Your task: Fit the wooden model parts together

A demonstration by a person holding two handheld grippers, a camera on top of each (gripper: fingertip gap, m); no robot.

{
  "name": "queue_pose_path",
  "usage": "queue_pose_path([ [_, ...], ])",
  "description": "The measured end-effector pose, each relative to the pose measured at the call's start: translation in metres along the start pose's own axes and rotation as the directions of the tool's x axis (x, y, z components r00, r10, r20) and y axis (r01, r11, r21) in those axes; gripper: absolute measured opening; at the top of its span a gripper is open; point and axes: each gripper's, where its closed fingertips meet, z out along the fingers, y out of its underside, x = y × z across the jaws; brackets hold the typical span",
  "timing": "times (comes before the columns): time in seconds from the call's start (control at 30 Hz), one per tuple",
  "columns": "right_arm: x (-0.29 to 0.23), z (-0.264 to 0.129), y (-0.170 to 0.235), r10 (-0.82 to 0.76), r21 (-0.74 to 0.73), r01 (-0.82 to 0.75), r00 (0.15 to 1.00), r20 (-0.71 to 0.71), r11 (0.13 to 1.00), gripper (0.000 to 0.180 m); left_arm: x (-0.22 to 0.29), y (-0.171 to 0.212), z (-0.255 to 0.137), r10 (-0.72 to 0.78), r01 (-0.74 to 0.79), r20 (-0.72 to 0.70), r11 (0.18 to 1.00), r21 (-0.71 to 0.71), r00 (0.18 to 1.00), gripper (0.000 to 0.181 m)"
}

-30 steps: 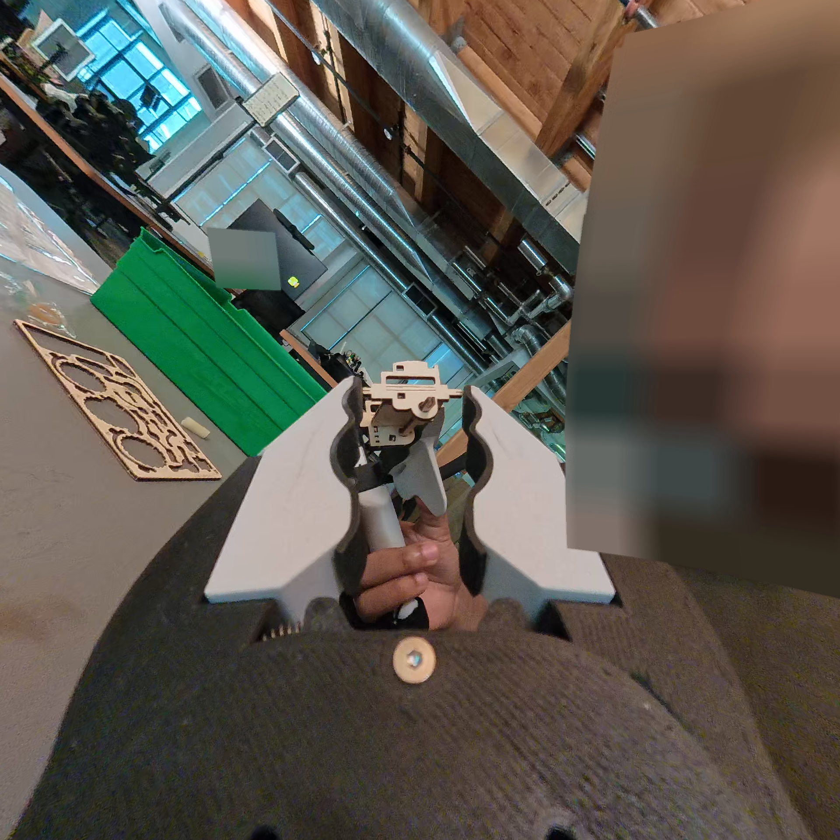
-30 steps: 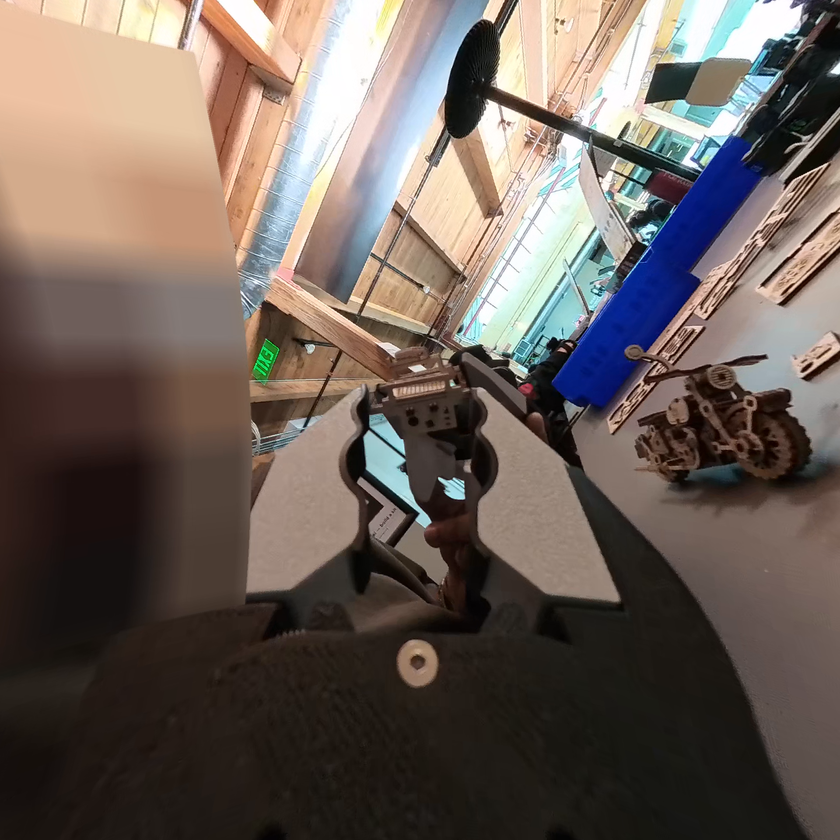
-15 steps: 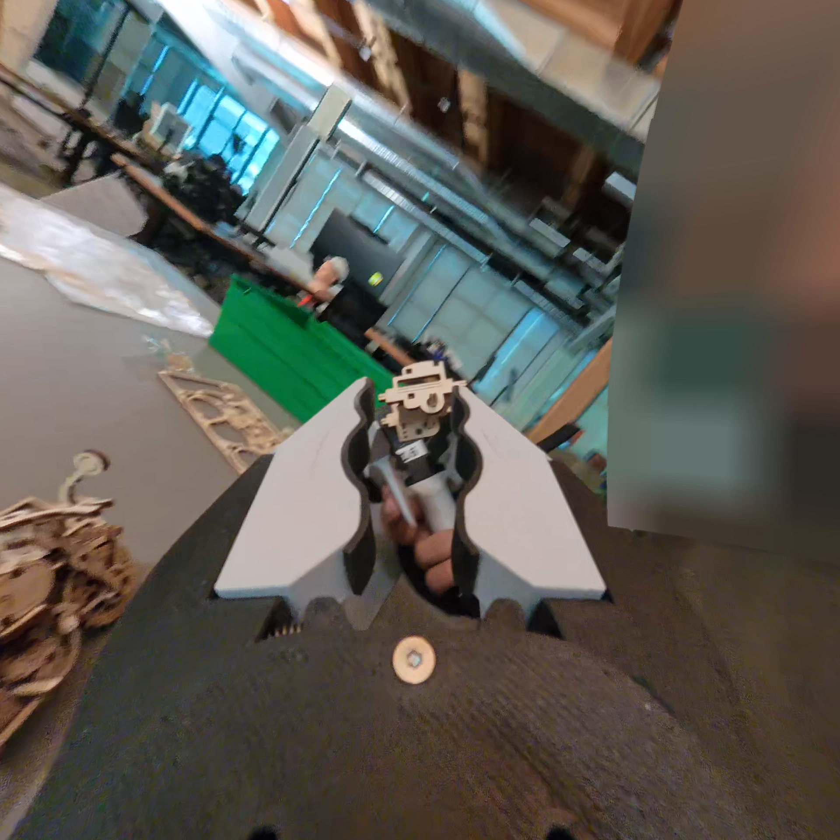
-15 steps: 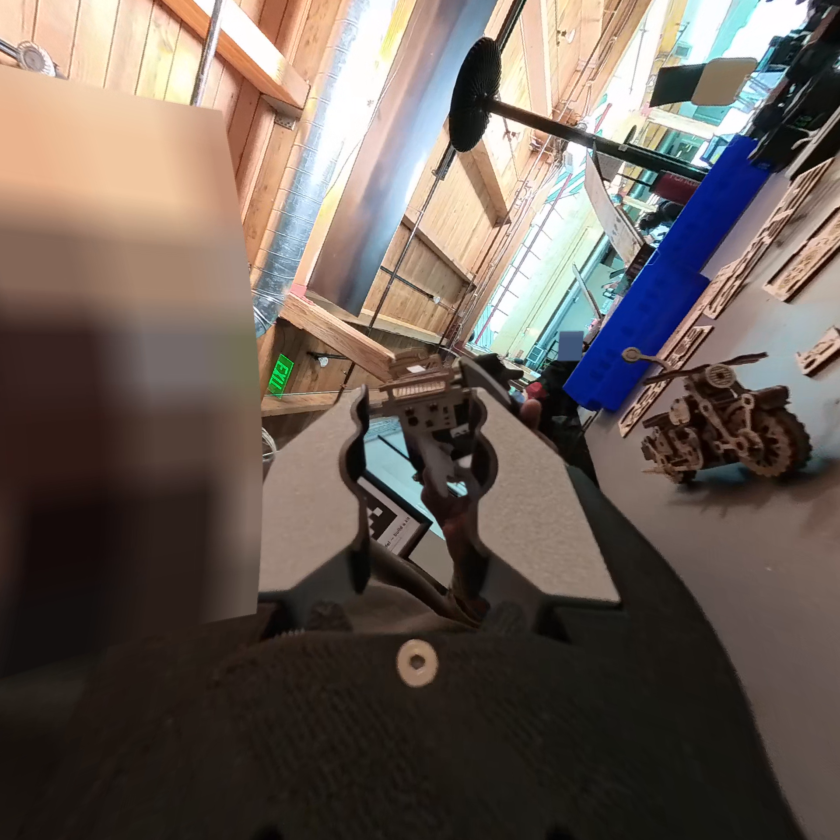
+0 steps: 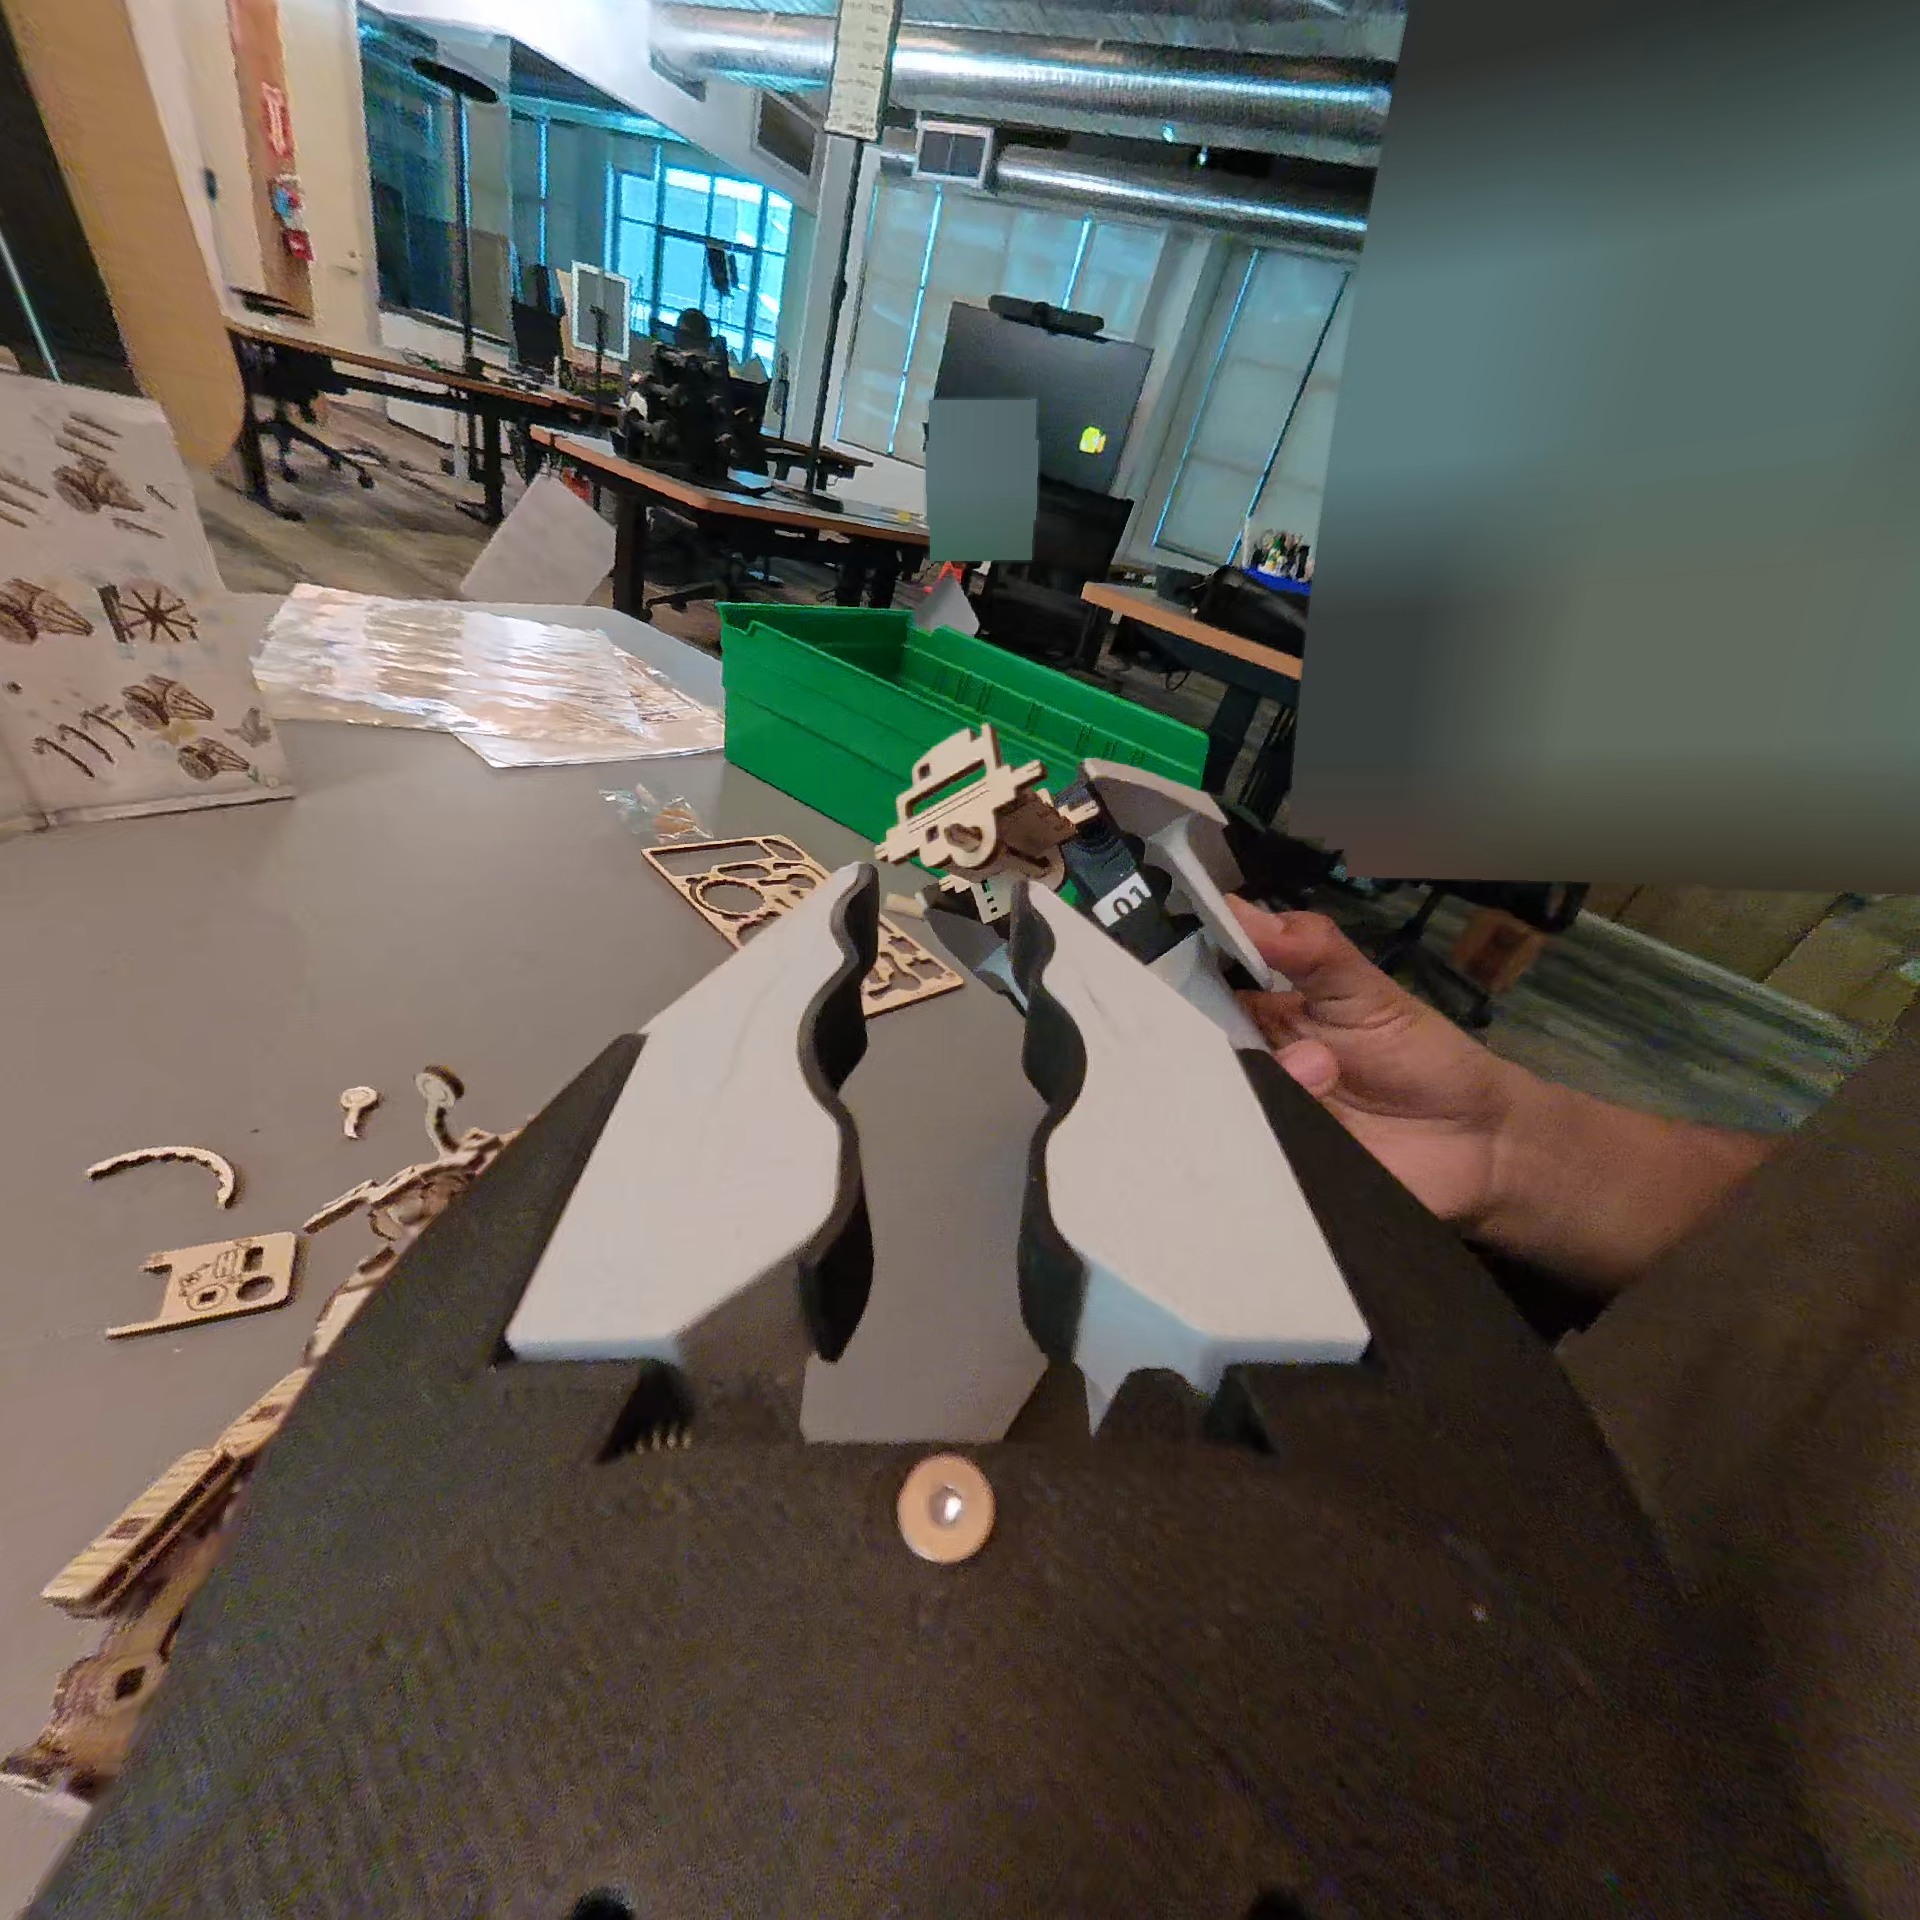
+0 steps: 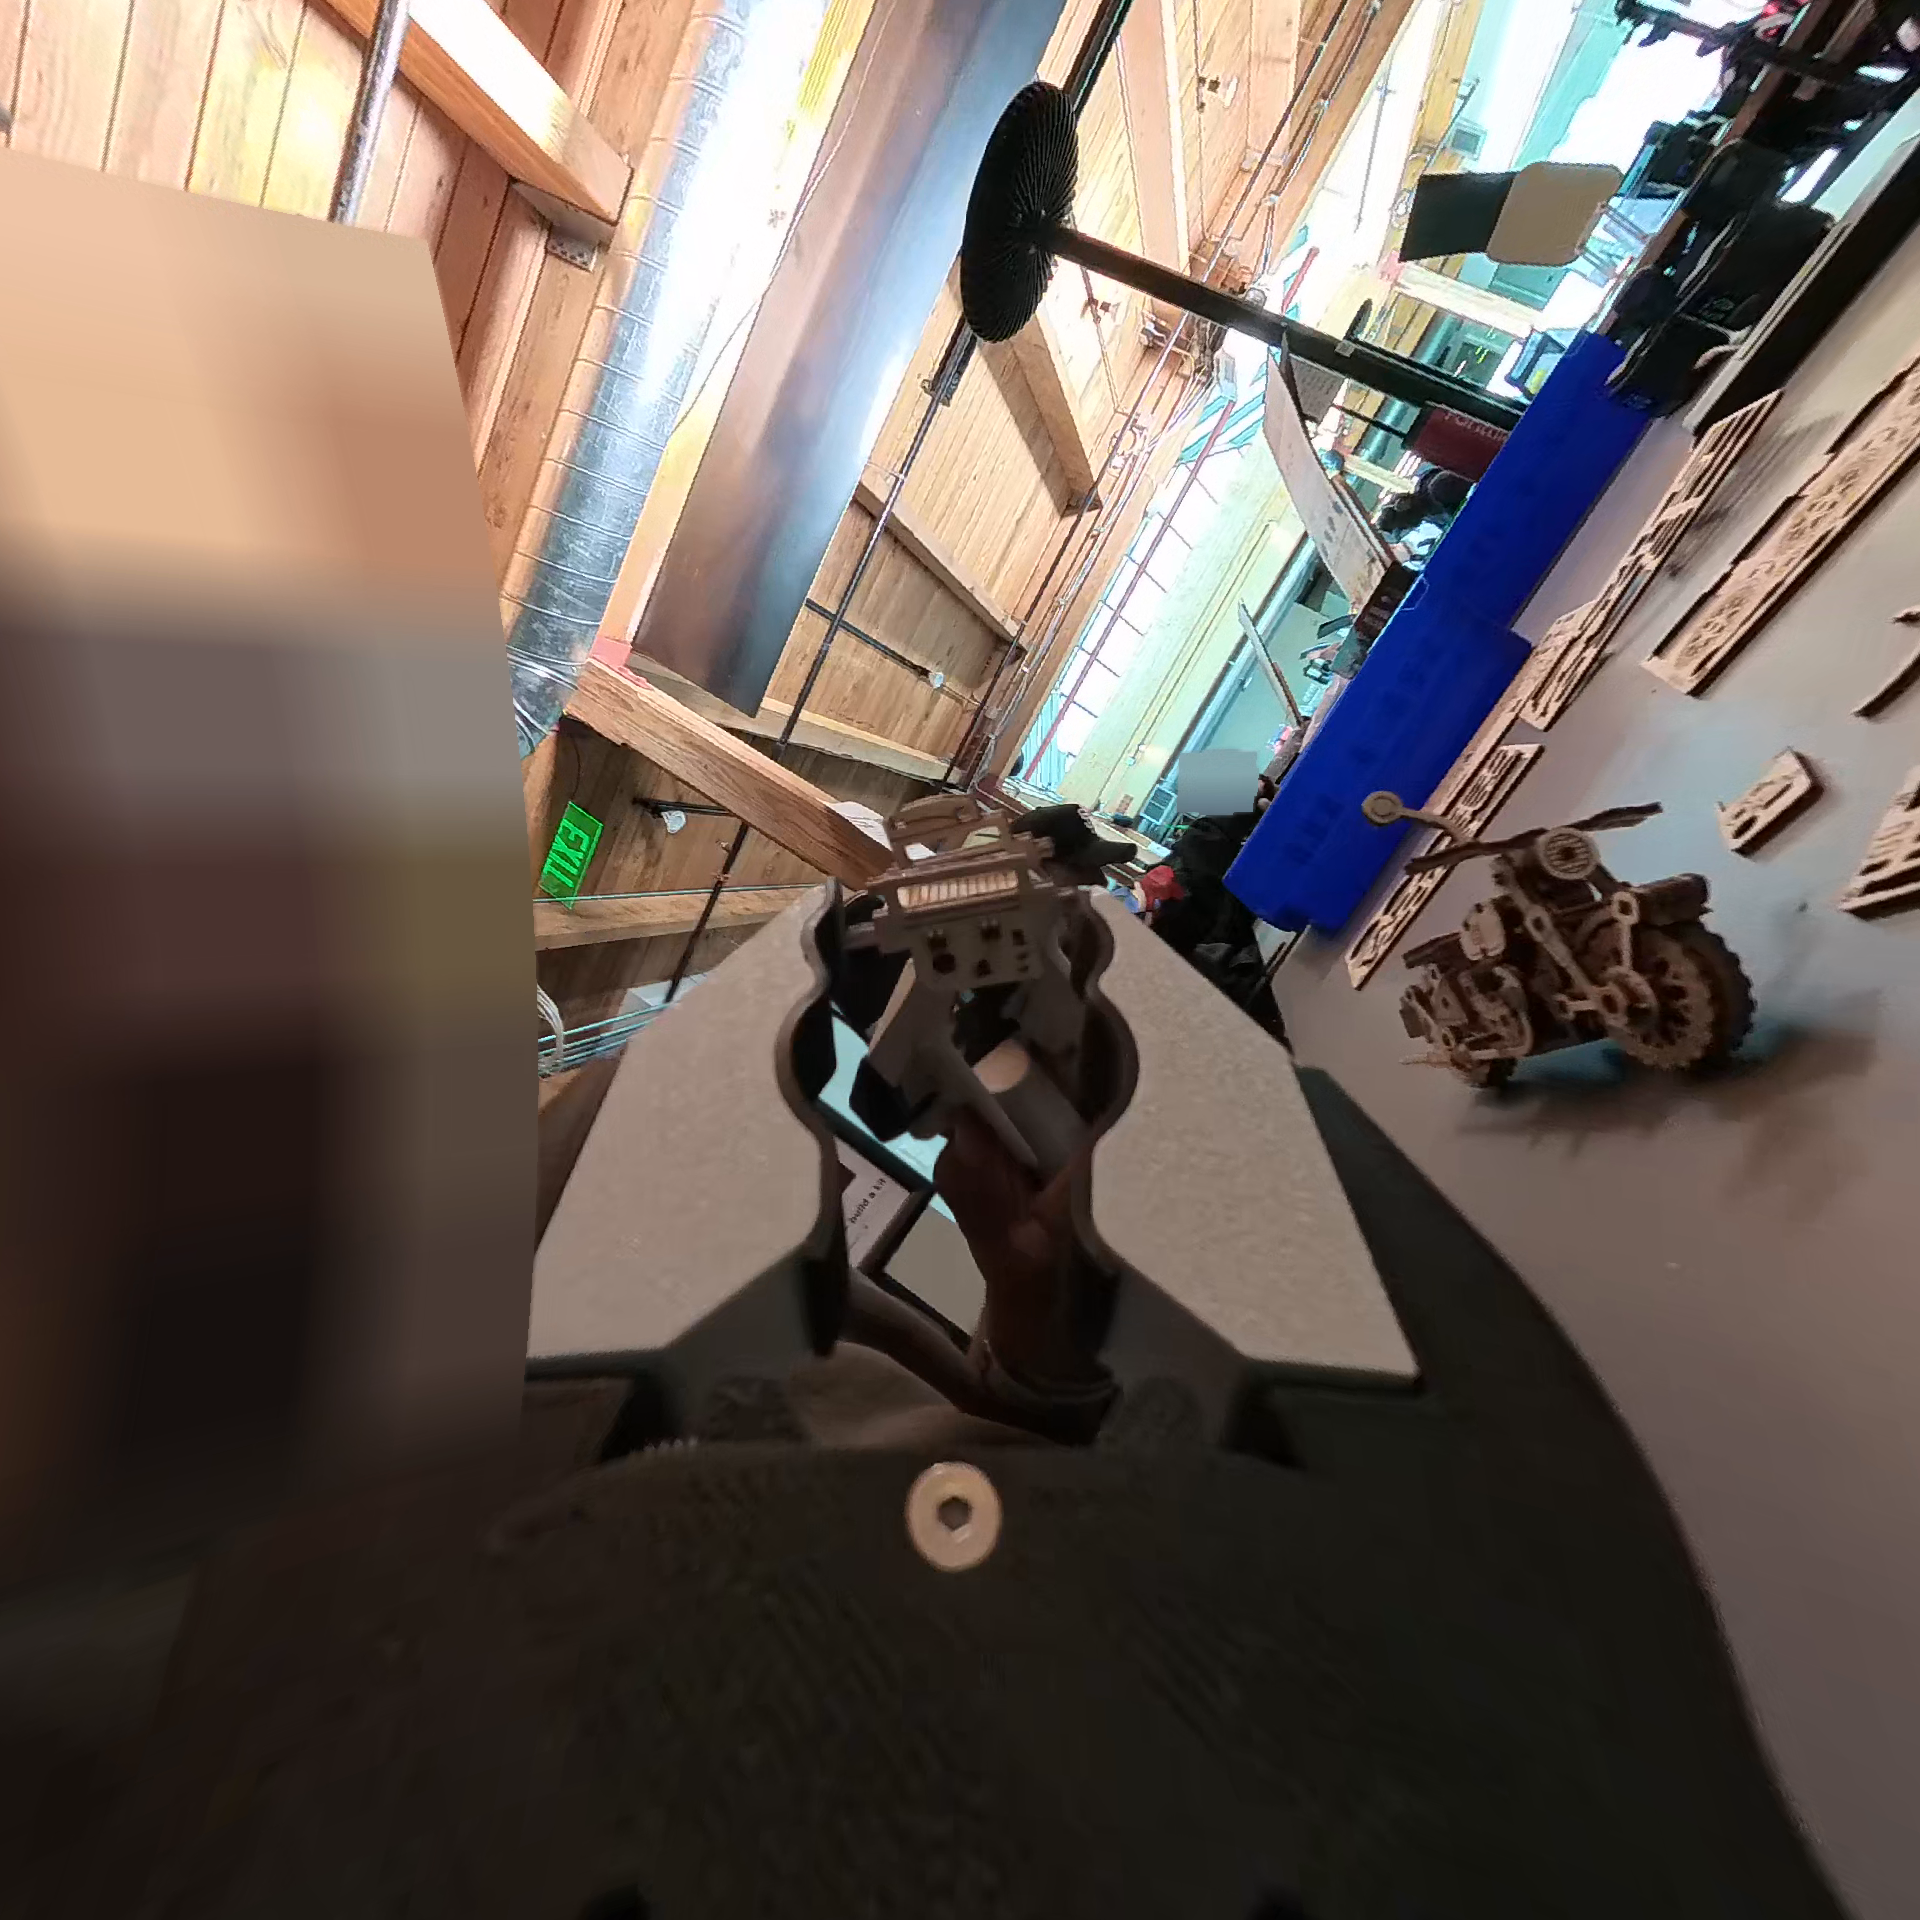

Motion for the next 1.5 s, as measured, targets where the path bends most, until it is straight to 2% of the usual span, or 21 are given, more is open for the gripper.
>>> queue_pose_path([
  [0.17, 0.002, 0.0, 0.002, 0.024, 0.0, -0.024, 1.0, 0.001, 1.0, 0.043, -0.002, -0.01, -0.003, 0.056, -0.057, 0.036, 0.997, 0.049, 0.998, 0.017],
  [0.3, 0.003, -0.001, -0.002, 0.022, 0.019, -0.022, 1.0, -0.008, 1.0, 0.043, 0.004, -0.014, -0.006, 0.135, -0.138, 0.051, 0.987, 0.078, 0.99, 0.005],
  [0.53, 0.005, -0.001, -0.002, 0.004, 0.021, -0.003, 0.999, -0.038, 1.0, 0.043, 0.009, 0.003, 0.009, 0.276, -0.276, 0.118, 0.961, -0.016, 0.954, 0.012],
  [0.83, 0.004, -0.002, -0.004, 0.004, 0.028, -0.003, 0.999, -0.035, 1.0, 0.043, 0.013, -0.001, 0.009, 0.256, -0.258, 0.095, 0.966, 0.013, 0.962, 0.015],
  [1.0, 0.004, -0.003, -0.005, -0.004, 0.028, 0.005, 0.999, -0.041, 1.0, 0.044, 0.007, 0.0, 0.005, 0.132, -0.135, 0.076, 0.99, 0.032, 0.988, 0.02],
  [1.1, 0.005, -0.002, -0.003, -0.012, 0.012, 0.012, 0.999, -0.045, 1.0, 0.043, -0.003, 0.001, 0.004, -0.085, 0.084, 0.027, 0.996, 0.042, 0.996, 0.028],
  [1.17, 0.004, -0.001, -0.001, -0.02, -0.004, 0.02, 0.999, -0.045, 1.0, 0.044, -0.006, 0.005, 0.003, -0.272, 0.272, -0.047, 0.962, 0.005, 0.961, 0.038],
  [1.3, 0.002, 0.001, 0.003, -0.023, -0.046, 0.022, 0.999, -0.036, 0.999, 0.044, -0.003, 0.013, 0.0, -0.554, 0.542, -0.199, 0.832, -0.116, 0.808, 0.055],
  [1.37, 0.001, 0.002, 0.005, -0.027, -0.064, 0.024, 0.999, -0.035, 0.998, 0.044, -0.005, 0.009, -0.004, -0.593, 0.591, -0.242, 0.802, -0.09, 0.768, 0.054],
  [1.5, 0.002, 0.005, 0.012, -0.007, -0.107, 0.004, 1.0, -0.028, 0.994, 0.043, 0.005, 0.015, -0.002, -0.618, 0.603, -0.286, 0.784, -0.15, 0.732, 0.055],
])
